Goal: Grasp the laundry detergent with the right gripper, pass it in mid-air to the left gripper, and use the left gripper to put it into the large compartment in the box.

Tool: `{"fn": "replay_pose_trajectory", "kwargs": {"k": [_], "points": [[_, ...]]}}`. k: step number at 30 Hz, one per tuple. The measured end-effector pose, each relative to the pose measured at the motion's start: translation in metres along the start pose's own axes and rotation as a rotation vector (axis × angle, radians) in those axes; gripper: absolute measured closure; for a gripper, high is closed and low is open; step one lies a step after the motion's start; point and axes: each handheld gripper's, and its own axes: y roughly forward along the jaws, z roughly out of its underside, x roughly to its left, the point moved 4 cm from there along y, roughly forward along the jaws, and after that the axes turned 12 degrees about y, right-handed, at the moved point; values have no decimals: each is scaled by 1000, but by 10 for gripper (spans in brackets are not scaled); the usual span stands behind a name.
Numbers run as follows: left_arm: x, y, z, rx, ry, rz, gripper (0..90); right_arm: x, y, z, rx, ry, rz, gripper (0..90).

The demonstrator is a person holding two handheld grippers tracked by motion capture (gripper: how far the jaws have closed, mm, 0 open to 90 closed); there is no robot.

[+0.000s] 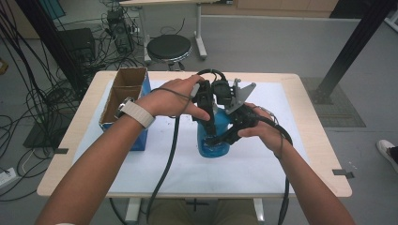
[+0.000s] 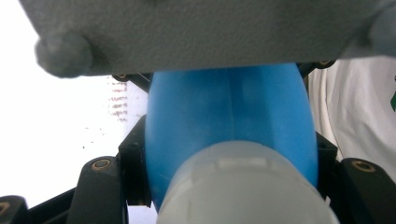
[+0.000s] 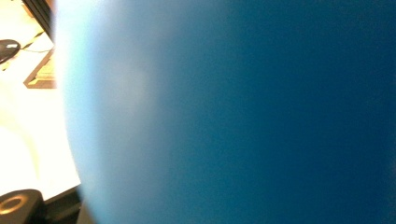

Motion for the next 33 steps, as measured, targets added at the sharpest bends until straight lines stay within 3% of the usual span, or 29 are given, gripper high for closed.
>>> {"fn": "replay_pose_trajectory", "kwargs": {"k": [15,33], "points": [[-1,0,1,0,-3,0,377,-1,0,0,4,-19,5,427],[0,-1,2,-2,-8,4,378,0,0,-1,0,-7,5,426]]}}
